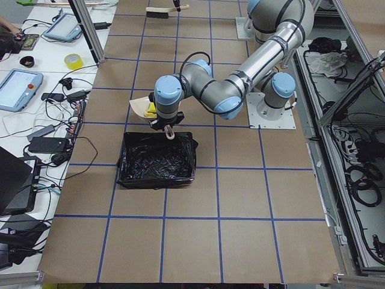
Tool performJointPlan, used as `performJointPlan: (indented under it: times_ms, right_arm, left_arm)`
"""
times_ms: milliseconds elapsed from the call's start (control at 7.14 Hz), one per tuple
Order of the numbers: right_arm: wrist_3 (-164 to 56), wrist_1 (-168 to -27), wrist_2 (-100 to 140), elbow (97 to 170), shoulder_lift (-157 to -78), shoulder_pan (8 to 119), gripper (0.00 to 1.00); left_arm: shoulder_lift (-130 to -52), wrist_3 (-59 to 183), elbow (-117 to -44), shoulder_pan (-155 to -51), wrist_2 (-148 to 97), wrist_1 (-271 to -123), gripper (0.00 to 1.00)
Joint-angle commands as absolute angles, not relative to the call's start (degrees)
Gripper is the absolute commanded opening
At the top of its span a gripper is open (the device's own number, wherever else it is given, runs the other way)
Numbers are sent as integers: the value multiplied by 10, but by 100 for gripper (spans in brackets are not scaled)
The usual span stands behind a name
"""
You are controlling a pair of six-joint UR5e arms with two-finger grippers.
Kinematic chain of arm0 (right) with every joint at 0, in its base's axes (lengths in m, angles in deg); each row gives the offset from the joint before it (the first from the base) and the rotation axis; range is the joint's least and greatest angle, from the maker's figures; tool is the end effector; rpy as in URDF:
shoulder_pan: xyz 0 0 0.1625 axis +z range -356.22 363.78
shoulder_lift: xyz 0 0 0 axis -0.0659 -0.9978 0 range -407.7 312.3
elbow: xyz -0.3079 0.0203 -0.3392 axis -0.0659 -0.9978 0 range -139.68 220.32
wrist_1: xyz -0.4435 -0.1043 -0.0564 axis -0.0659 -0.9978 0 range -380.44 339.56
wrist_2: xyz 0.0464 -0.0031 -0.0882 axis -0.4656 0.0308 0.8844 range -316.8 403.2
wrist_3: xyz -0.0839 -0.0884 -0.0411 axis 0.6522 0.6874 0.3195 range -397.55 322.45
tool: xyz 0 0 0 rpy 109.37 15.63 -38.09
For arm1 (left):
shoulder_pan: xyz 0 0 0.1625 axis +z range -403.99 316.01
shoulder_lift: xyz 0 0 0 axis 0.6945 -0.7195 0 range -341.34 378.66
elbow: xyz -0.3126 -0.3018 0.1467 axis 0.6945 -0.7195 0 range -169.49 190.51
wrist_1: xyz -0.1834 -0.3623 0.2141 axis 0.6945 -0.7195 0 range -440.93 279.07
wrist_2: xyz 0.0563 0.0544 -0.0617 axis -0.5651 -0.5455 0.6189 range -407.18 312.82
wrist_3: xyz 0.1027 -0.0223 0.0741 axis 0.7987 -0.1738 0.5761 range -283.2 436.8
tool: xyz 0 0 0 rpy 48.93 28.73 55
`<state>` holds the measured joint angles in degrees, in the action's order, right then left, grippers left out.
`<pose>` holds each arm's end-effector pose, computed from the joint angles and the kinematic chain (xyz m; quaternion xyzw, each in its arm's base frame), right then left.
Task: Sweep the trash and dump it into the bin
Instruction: 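Lift the dustpan over the black bin and tip it while right withdraws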
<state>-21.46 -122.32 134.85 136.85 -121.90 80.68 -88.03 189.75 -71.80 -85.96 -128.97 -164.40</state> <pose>-0.0110 -0.6197 0.2923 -0.0273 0.9954 0.0917 0.0092 0.3890 -0.5540 0.4016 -0.5339 -0.8422 0.0670 0.0330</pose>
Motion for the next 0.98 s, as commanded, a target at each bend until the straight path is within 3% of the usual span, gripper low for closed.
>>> performJointPlan:
  times_ms: [0,280,840]
  right_arm:
    - [-148,-1277,1355,1399,-1194,736,0]
    - [-146,-1291,1375,1398,-1157,699,0]
    - [-178,-1306,1379,1394,-1149,697,0]
  left_arm:
    - [-904,1911,-687,-827,-1347,-1642,0]
    - [-944,1914,-633,-821,-1408,-1641,0]
    - [-961,1985,-617,-844,-1504,-1544,0]
